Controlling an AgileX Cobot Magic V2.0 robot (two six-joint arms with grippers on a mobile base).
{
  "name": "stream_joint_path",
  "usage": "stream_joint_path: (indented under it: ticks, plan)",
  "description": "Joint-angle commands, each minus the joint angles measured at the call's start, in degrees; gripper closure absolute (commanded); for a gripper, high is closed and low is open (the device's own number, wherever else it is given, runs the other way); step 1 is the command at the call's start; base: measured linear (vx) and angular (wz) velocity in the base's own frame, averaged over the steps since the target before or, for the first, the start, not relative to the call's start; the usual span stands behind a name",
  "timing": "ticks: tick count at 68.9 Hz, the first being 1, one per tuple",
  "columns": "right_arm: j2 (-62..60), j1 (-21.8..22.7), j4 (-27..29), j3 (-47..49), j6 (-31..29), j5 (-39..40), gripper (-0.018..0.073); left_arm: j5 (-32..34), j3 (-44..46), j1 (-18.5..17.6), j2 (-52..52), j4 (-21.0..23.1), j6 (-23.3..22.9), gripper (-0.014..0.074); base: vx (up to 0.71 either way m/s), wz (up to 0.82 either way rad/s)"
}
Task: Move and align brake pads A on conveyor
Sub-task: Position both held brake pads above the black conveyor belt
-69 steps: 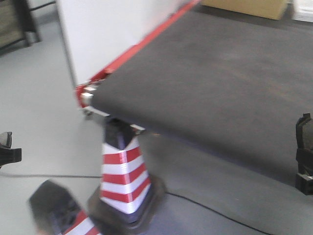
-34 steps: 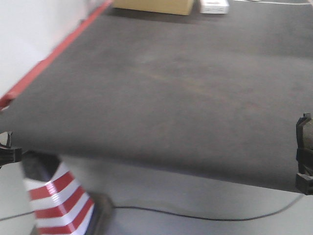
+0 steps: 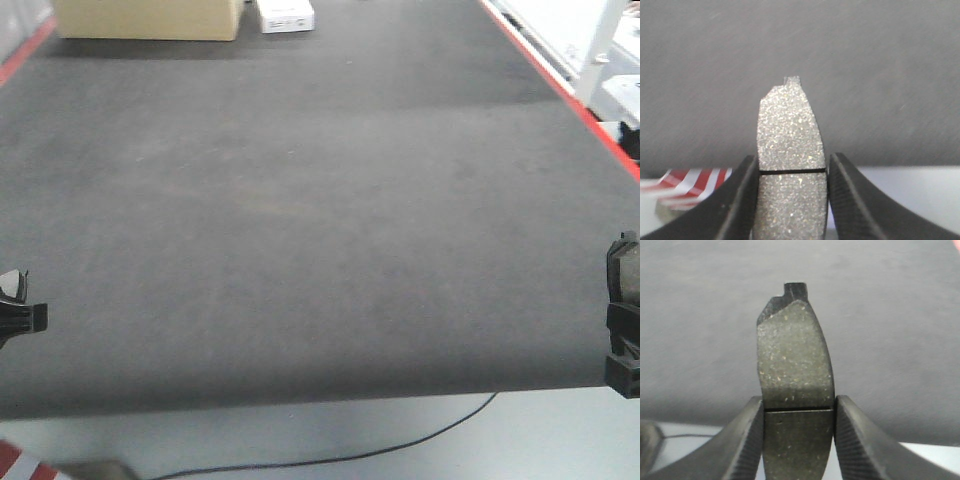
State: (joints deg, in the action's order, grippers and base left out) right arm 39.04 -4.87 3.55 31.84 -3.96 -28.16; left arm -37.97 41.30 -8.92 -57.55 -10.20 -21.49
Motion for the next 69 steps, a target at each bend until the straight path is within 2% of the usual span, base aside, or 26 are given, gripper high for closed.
stream_joint_path:
  ticks: [1, 20, 69]
  plan:
    - [-0.1, 0.3, 0.0, 1.8, -0.2, 5.0, 0.0489, 3.6, 1.7, -0.4, 1.1, -0.5, -0.1, 0.0503, 0.17, -0.28]
    - [-0.1, 0.3, 0.0, 1.8, -0.2, 5.0, 0.0489, 3.6, 1.7, -0.4, 1.1, -0.5, -0.1, 0.0503, 0.18, -0.10]
    - [-0.1, 0.3, 0.0, 1.8, -0.2, 4.9, 0.0489, 3.6, 1.7, -0.4, 1.1, -0.5, -0.1, 0.0503, 0.20, 0.13]
